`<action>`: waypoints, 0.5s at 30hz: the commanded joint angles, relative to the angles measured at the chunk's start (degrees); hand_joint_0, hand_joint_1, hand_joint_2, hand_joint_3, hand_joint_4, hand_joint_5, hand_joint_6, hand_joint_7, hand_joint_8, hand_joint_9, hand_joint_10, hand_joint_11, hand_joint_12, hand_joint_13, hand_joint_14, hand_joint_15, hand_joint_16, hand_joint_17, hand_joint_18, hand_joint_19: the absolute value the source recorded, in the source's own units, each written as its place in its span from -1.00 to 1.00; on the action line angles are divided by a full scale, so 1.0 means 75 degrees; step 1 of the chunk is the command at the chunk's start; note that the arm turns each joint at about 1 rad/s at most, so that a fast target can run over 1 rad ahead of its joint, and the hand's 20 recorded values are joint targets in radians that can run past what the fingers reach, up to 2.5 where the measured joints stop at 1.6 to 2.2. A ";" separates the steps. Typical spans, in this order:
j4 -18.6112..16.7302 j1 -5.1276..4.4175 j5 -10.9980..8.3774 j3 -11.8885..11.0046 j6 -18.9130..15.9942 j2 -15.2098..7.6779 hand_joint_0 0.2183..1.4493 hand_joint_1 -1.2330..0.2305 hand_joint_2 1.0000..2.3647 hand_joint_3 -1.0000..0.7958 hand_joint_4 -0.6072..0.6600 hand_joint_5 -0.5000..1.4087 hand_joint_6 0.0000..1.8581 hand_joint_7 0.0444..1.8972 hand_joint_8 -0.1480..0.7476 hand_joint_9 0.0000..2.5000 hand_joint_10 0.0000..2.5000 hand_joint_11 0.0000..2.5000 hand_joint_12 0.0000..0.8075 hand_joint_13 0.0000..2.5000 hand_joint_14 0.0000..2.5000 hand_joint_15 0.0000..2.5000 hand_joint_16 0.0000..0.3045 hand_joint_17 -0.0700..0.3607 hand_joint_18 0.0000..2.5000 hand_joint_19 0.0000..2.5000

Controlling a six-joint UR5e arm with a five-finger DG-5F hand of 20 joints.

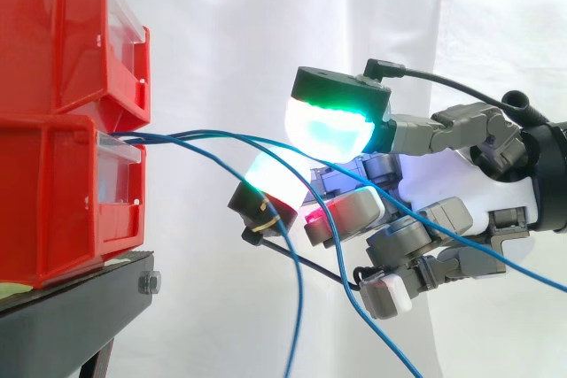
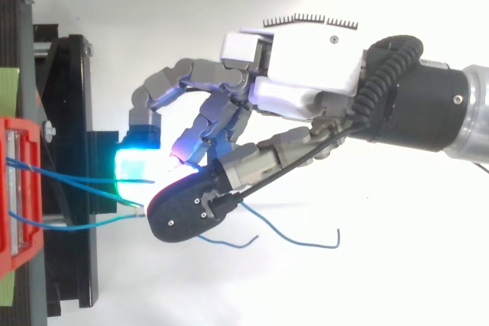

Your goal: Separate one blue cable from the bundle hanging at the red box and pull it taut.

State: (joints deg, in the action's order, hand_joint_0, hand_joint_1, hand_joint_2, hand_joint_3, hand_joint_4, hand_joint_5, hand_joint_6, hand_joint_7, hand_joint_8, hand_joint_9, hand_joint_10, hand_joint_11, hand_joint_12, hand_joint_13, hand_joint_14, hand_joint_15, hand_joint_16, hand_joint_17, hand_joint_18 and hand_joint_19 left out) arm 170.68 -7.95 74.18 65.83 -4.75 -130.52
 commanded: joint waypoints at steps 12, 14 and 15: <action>0.0000 -0.0006 0.0000 0.0000 0.0000 0.0000 -0.37 -0.22 -0.98 -0.24 0.18 -0.69 -0.10 0.03 -0.10 -0.10 -0.93 0.29 -0.18 -0.04 -0.30 0.29 -0.68 -0.17 -0.18 -0.27; 0.0000 -0.0006 0.0000 0.0000 0.0000 0.0000 -0.39 -0.16 -0.98 -0.25 0.17 -0.69 -0.10 0.03 -0.09 -0.10 -0.94 0.30 -0.19 -0.04 -0.30 0.29 -0.68 -0.16 -0.18 -0.26; 0.0000 -0.0006 0.0000 0.0000 0.0000 0.0000 -0.39 -0.15 -0.98 -0.25 0.18 -0.69 -0.10 0.05 -0.10 -0.10 -0.94 0.30 -0.18 -0.04 -0.30 0.29 -0.68 -0.16 -0.18 -0.26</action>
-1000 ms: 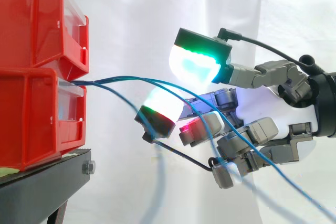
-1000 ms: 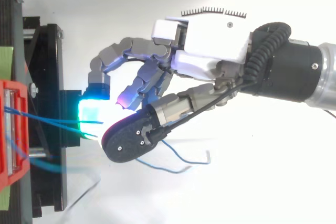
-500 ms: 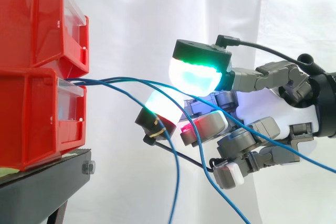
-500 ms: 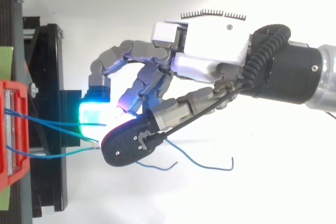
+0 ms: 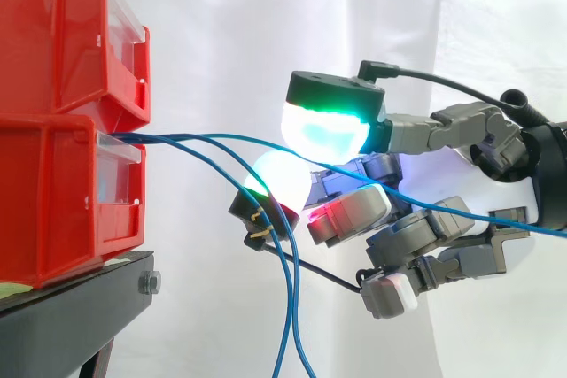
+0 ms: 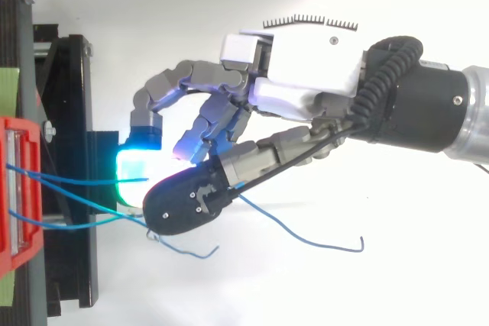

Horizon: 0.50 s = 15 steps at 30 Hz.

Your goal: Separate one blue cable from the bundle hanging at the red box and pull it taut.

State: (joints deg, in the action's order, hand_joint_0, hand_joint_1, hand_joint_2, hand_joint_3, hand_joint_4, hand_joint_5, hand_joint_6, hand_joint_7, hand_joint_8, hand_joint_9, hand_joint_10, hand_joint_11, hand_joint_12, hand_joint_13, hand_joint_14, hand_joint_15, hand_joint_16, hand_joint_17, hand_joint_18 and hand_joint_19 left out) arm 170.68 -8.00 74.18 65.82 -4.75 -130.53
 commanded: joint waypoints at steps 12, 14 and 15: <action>0.0023 0.0000 0.0012 0.0001 0.0000 0.0001 -0.38 -0.22 -0.99 -0.28 0.14 -0.68 -0.09 0.07 -0.09 -0.09 -0.96 0.31 -0.19 -0.03 -0.34 0.28 -0.68 -0.16 -0.18 -0.26; 0.0023 0.0000 0.0012 0.0001 0.0000 0.0001 -0.38 -0.24 -0.98 -0.24 0.13 -0.68 -0.09 0.08 -0.10 -0.09 -0.96 0.31 -0.20 -0.03 -0.35 0.30 -0.68 -0.16 -0.17 -0.27; 0.0023 0.0000 0.0012 0.0001 0.0000 0.0001 -0.38 -0.27 -0.98 -0.21 0.12 -0.68 -0.09 0.11 -0.10 -0.09 -0.96 0.31 -0.17 -0.03 -0.35 0.30 -0.68 -0.17 -0.17 -0.26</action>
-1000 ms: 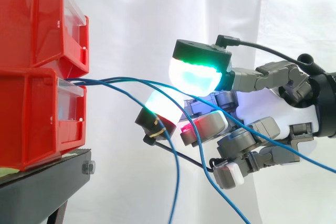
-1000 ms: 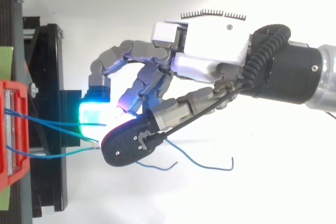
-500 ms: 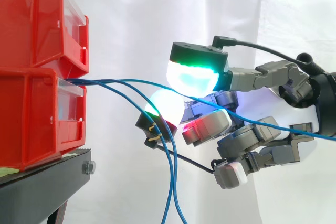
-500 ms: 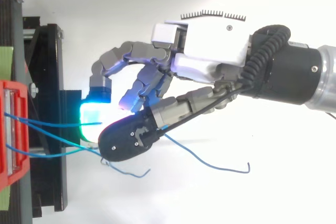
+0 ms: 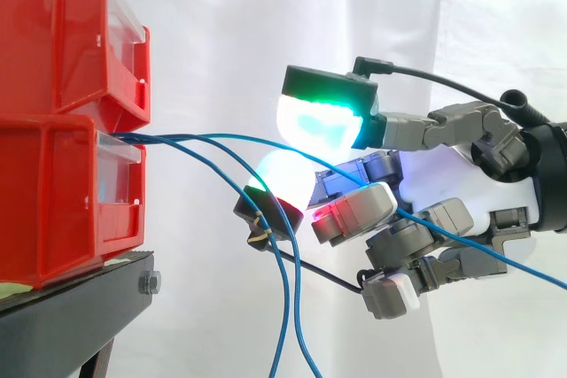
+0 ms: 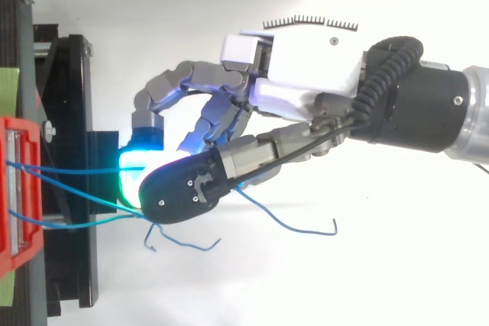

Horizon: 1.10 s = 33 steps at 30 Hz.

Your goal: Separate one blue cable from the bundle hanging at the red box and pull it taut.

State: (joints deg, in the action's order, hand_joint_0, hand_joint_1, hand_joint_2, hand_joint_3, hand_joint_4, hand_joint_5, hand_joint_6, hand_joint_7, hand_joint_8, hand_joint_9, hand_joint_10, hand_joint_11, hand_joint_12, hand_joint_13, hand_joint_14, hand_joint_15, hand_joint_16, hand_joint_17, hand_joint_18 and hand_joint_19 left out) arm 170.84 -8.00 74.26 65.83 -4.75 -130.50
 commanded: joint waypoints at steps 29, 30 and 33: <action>-0.0010 0.0000 -0.0022 0.0001 0.0000 -0.0002 -0.37 -0.30 -0.98 0.01 0.16 -0.68 -0.06 0.05 0.02 -0.10 -0.77 0.15 -0.04 -0.02 -0.25 0.18 -0.61 -0.06 -0.11 -0.30; -0.0010 0.0000 -0.0022 0.0001 0.0000 -0.0002 -0.36 -0.31 -0.98 0.01 0.14 -0.68 -0.06 0.05 0.01 -0.11 -0.78 0.17 -0.04 -0.02 -0.26 0.18 -0.62 -0.07 -0.12 -0.31; -0.0010 0.0000 -0.0022 0.0001 0.0000 -0.0002 -0.34 -0.33 -0.98 -0.02 0.11 -0.68 -0.05 0.04 -0.03 -0.12 -0.81 0.21 -0.08 -0.03 -0.31 0.24 -0.63 -0.09 -0.14 -0.30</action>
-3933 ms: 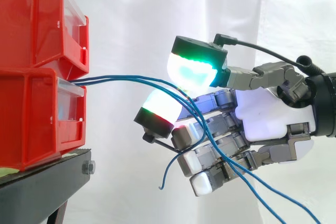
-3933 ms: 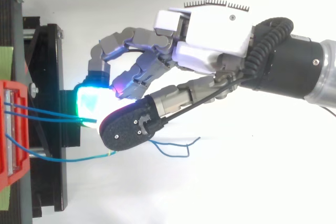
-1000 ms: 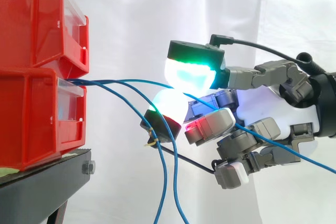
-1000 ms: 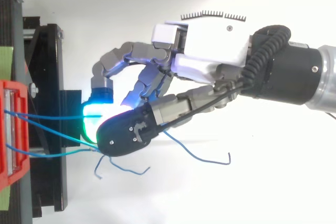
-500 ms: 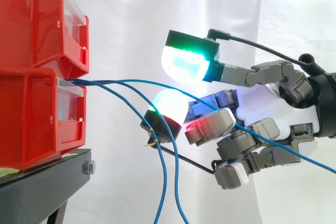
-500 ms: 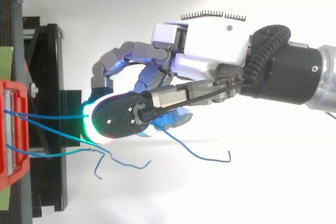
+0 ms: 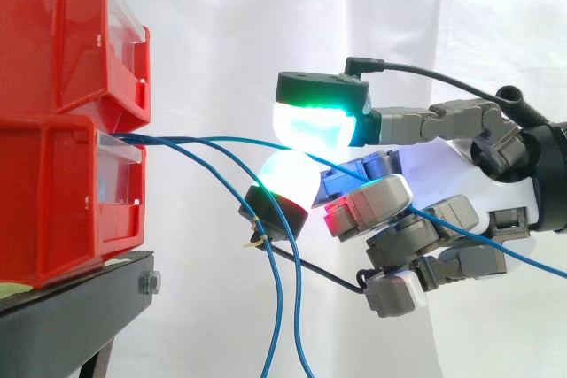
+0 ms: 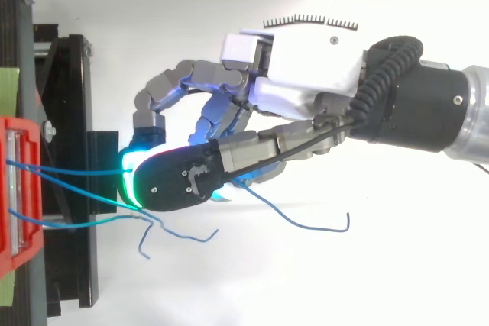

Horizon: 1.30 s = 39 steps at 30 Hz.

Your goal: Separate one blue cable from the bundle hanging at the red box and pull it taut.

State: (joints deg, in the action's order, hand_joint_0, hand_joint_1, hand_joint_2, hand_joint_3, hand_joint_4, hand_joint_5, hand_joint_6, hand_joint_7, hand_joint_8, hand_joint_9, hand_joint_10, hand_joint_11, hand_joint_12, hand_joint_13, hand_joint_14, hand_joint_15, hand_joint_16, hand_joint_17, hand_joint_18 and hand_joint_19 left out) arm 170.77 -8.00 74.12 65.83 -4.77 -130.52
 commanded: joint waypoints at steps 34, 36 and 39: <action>-0.0012 -0.0023 -0.0038 0.0000 -0.0160 0.0000 -0.26 -0.38 -0.98 -0.11 -0.15 -0.69 -0.03 0.27 -0.12 -0.11 -1.00 0.29 -0.10 -0.05 -1.00 0.38 -0.69 -0.18 -0.24 -0.29; 0.0000 -0.0035 -0.0062 0.0000 -0.0242 0.0000 -0.25 -0.39 -0.98 -0.13 -0.15 -0.69 -0.03 0.27 -0.12 -0.11 -1.00 0.29 -0.09 -0.07 -0.99 0.31 -0.69 -0.18 -0.26 -0.31; 0.0011 -0.0035 -0.0097 0.0012 -0.0418 0.0000 -0.23 -0.39 -0.98 -0.16 -0.13 -0.70 -0.03 0.27 -0.11 -0.13 -1.00 0.27 -0.04 -0.12 -0.99 0.16 -0.68 -0.17 -0.29 -0.32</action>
State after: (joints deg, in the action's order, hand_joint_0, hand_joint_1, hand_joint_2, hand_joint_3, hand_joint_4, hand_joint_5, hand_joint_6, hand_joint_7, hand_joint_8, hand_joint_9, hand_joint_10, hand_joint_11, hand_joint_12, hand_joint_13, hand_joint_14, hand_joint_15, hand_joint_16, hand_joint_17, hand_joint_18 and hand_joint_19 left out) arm 170.75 -8.22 73.62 65.84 -6.72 -130.54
